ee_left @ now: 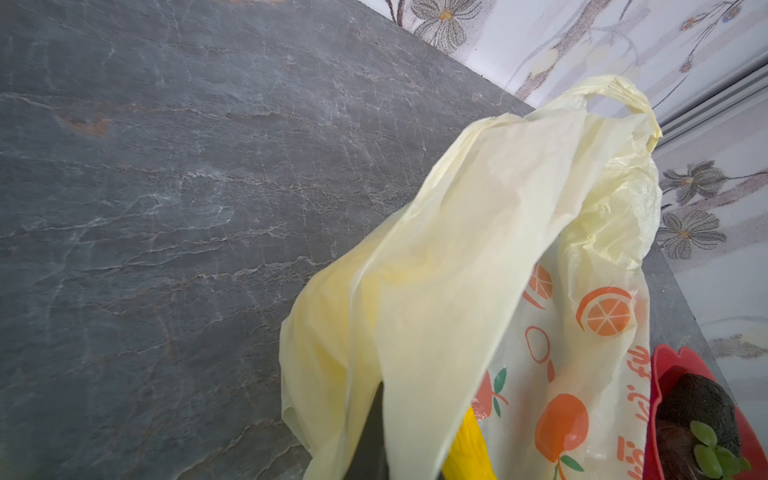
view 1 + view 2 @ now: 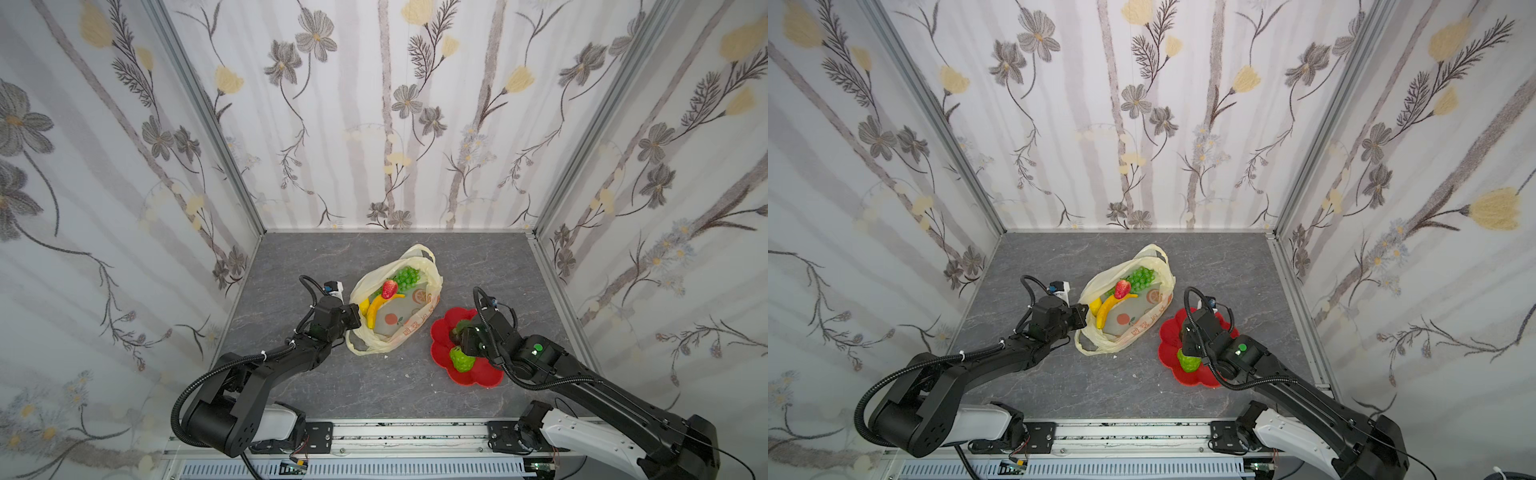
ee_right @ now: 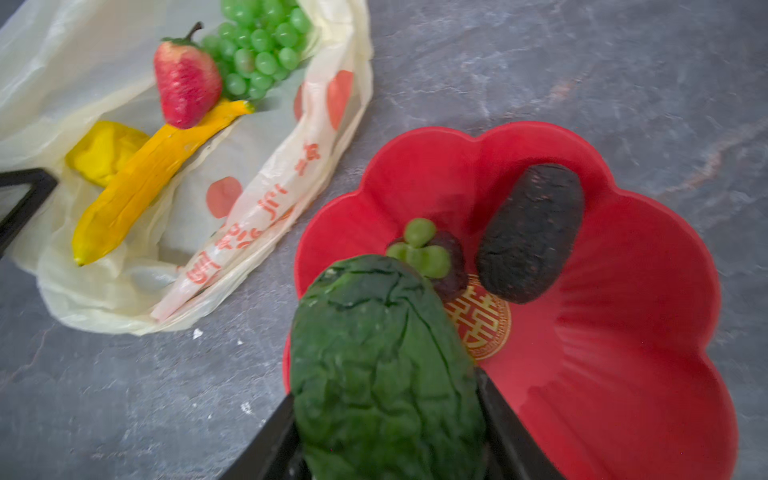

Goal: Take the fake fruits out of the plastic bag
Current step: 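Lower the green avocado into the red plate beside the custard apple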

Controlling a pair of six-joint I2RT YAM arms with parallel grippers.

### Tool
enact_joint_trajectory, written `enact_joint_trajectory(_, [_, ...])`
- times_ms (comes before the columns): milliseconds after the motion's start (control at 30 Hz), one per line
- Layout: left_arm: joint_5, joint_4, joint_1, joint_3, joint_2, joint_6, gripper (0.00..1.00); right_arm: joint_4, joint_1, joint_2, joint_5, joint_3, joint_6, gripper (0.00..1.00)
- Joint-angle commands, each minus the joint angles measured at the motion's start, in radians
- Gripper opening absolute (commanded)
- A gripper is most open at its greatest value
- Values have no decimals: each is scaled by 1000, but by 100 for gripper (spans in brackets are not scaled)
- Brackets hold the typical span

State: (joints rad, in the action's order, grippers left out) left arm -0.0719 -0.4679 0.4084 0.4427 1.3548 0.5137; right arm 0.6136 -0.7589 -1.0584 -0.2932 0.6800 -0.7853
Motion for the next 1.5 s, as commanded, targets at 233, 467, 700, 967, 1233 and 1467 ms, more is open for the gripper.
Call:
enact_joint_trajectory(233, [2, -25, 0, 2, 7, 4, 8, 46, 104, 66, 11, -87, -116, 50])
enact_joint_trajectory(467, [5, -26, 0, 3, 4, 3, 8, 103, 105, 46, 54, -100, -122, 50])
enact_joint_trajectory(700, [5, -25, -1, 3, 7, 4, 8, 158, 104, 15, 96, -112, -112, 50])
enact_joint_trajectory(967, [6, -26, 0, 3, 5, 3, 8, 153, 98, -51, 131, -132, -82, 51])
enact_joint_trajectory(1233, [6, -26, 0, 1, 3, 3, 8, 117, 97, -111, 114, -127, -61, 57])
enact_joint_trajectory(1467, [5, -26, 0, 1, 1, 3, 8, 100, 95, -141, 117, -120, -45, 59])
